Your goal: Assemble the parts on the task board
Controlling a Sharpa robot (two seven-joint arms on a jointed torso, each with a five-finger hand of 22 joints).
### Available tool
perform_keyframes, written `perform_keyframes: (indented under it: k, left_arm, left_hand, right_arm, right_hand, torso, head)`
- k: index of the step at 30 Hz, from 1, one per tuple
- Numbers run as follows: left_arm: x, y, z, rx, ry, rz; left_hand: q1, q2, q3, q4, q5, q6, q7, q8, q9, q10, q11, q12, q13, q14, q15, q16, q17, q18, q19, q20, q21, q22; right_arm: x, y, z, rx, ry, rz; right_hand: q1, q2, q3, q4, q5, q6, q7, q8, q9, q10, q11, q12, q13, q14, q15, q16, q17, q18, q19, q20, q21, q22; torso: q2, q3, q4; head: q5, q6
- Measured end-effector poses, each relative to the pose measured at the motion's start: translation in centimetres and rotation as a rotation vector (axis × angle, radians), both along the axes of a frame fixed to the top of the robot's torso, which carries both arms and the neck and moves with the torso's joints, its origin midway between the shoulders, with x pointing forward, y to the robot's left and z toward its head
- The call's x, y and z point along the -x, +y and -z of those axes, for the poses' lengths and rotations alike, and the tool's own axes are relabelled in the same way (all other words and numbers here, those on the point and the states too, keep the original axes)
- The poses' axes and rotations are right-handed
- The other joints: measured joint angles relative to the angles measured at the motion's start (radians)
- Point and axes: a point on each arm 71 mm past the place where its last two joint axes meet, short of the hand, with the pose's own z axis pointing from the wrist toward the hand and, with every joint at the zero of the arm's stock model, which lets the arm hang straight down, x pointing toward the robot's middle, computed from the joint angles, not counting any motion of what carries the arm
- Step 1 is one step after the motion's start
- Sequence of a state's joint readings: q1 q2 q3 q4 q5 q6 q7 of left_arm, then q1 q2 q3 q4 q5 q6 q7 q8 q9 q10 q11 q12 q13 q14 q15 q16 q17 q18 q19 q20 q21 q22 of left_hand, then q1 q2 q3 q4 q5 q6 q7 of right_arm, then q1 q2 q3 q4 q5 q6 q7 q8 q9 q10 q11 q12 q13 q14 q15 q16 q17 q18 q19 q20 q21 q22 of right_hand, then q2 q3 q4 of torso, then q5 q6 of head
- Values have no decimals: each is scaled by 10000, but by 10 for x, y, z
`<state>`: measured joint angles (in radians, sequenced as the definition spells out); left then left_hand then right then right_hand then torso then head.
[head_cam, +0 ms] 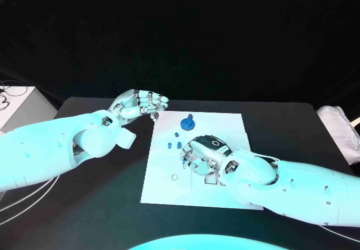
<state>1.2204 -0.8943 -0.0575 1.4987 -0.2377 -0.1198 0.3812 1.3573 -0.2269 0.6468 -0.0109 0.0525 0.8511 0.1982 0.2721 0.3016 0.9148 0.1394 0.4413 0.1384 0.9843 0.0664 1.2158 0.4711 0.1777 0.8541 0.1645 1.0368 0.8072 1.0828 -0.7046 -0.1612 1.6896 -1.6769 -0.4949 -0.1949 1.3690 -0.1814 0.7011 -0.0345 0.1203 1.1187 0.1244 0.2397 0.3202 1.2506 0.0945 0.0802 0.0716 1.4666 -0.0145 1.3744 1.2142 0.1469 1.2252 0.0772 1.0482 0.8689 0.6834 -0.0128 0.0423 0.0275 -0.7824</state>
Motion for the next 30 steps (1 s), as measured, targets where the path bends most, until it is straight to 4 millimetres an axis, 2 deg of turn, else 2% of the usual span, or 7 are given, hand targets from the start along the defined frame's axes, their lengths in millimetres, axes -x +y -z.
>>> perform_keyframes:
  k: [6, 10, 30]
  left_arm:
    - [0, 2, 0, -28, 1, -70]
    - [0, 2, 0, -35, 2, -87]
    - [-1, 4, 1, -75, 26, -147]
  left_hand:
    - [0, 0, 0, 0, 0, 0, 0, 0, 21, -37, 37, 40, -1, 0, 0, 0, 0, 0, 0, 0, 0, -20]
    - [0, 0, -27, -28, 0, 0, 0, 0, 21, -73, 0, 39, -1, 0, 0, 0, -9, 0, 0, 0, 0, -20]
    - [0, 0, -56, 1, 0, 0, 0, 0, 31, -72, 0, 39, 7, 0, 0, 0, -9, 0, 0, 0, -45, -31]
  right_arm:
    - [0, 2, 4, 232, -26, 21]
    - [-2, 0, 6, 389, -68, 94]
    - [1, 3, 10, 631, -89, 62]
  right_hand:
    - [1, 0, 0, -1, -2, 0, 0, 0, 0, 0, 0, -34, 0, 0, 0, 0, 24, 0, 0, 0, -2, 12]
    - [1, 0, 0, -1, -3, 0, 0, -1, 0, 0, 0, -53, 0, 0, 0, -1, 23, 0, 0, 0, -4, 11]
    - [3, 1, -3, 1, 20, -1, 0, -3, 8, 0, 0, -47, 0, 0, 0, 27, 36, 0, 0, 0, 62, 44]
  torso:
    - [-2, 0, 16]
    - [-4, 0, 16]
    - [-2, -7, 25]
  head:
    - [130, -112]
    - [181, -144]
    - [212, -252]
